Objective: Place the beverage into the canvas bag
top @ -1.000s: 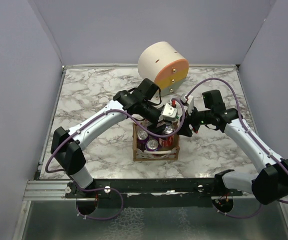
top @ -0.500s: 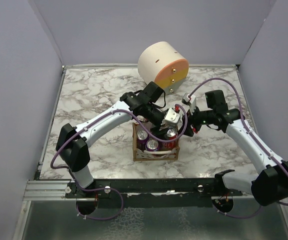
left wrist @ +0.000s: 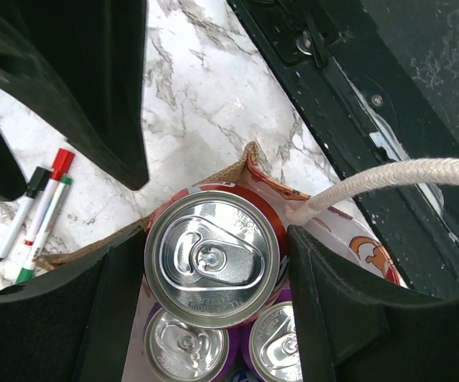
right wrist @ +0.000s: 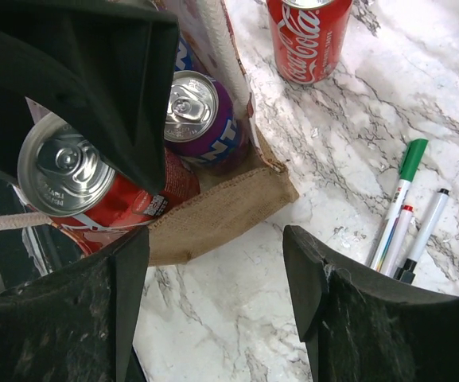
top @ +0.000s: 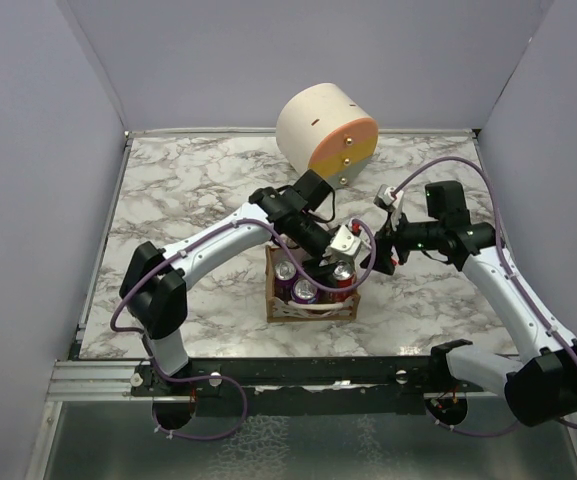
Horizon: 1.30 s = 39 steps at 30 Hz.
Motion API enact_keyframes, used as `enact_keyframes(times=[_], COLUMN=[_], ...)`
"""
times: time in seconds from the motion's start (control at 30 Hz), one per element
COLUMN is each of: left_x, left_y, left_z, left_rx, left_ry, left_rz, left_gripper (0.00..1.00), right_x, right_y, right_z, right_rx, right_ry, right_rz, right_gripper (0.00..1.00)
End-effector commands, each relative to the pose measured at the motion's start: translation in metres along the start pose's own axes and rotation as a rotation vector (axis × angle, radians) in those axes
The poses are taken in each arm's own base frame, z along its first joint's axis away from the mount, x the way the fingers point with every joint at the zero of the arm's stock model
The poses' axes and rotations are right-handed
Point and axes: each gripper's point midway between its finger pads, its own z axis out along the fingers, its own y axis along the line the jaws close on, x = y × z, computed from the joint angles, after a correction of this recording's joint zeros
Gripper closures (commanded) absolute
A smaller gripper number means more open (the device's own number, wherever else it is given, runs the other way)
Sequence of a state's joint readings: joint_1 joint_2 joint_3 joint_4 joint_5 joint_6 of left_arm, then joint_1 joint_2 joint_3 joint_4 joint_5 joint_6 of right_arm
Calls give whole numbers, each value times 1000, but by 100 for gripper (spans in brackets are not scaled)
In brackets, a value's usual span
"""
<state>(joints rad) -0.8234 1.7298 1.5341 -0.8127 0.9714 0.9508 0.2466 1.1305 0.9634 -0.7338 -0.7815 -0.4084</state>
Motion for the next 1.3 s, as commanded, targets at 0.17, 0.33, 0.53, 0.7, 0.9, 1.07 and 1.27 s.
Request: enact_keyframes(times=[0.17, 0.33, 0.53, 0.7, 0.9, 1.07, 1.27], left_x=[1, 12, 26, 36, 46, 54, 59], left_y=[-10, -13, -14, -11, -12, -17, -15], left_z=[15, 20, 25, 27, 30, 31, 32], left_rx=[72, 87, 99, 99, 120, 150, 149], left_ry=[-21, 15, 45, 77, 97, 115, 133], left_rz=[73, 80, 80, 87, 93, 91, 91], left_gripper=[100, 100, 100, 100, 99, 95, 90], right_x=[-1, 0, 0, 2, 3, 5, 6], right_y=[4, 1, 0, 0, 0, -1, -1], right_z=[-11, -11, -11, -11, -9, -7, -7], right_rx=[0, 13, 15, 14, 6, -1, 0], right_ry=[-50, -55, -57, -56, -53, -50, -51], right_rz=[-18, -7, -7, -5, -1, 1, -2], right_gripper=[31, 31, 31, 31, 30, 30, 30])
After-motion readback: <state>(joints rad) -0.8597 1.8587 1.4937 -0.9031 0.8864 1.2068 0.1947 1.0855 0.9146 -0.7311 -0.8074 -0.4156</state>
